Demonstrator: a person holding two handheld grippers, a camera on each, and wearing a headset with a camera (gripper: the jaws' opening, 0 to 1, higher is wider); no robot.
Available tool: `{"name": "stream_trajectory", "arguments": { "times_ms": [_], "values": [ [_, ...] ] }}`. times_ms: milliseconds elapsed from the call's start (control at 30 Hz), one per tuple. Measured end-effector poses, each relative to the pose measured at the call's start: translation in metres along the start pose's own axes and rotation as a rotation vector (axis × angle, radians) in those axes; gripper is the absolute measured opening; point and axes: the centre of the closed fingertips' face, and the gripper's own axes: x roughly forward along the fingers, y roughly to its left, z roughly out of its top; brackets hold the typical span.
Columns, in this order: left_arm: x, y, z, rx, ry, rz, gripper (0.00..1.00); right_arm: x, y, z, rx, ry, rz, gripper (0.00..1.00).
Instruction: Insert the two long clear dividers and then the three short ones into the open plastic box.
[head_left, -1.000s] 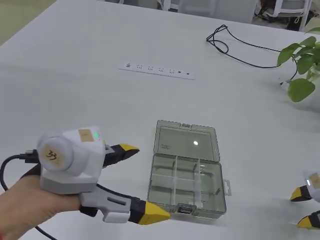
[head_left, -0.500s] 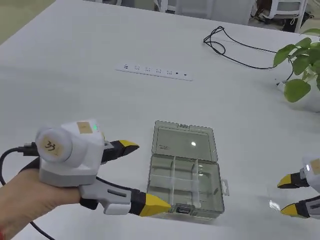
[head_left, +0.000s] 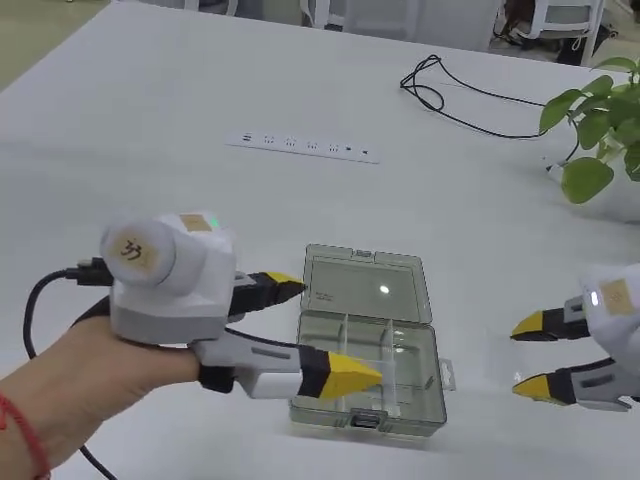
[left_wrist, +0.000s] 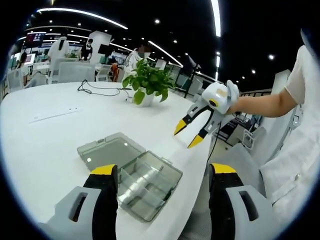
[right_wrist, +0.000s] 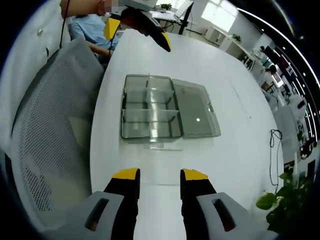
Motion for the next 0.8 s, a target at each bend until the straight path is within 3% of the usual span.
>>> {"name": "stream_trajectory", "arguments": {
  "times_ms": [67,200,400,600,800],
  "values": [
    [0.005,-0.005,0.001,-0.076,0.009,-0.012,0.7,-0.001,0.0,0.01,-0.007,-0.015,-0.006,0.33],
    [0.014,-0.009,0.005,-0.096,-0.01,-0.021,0.65,0.0,-0.001,0.022,-0.019,-0.038,-0.013,0.33],
    [0.024,-0.016,0.014,-0.215,-0.047,-0.047,0.54,-0.004,0.002,0.049,-0.04,-0.063,-0.032,0.33],
    [0.033,-0.02,0.016,-0.31,-0.054,-0.063,0.45,-0.008,0.005,0.071,-0.041,-0.097,-0.047,0.33],
    [0.041,-0.025,0.015,-0.4,-0.051,-0.088,0.37,-0.01,0.01,0.084,-0.074,-0.099,-0.06,0.33]
  ]
}}
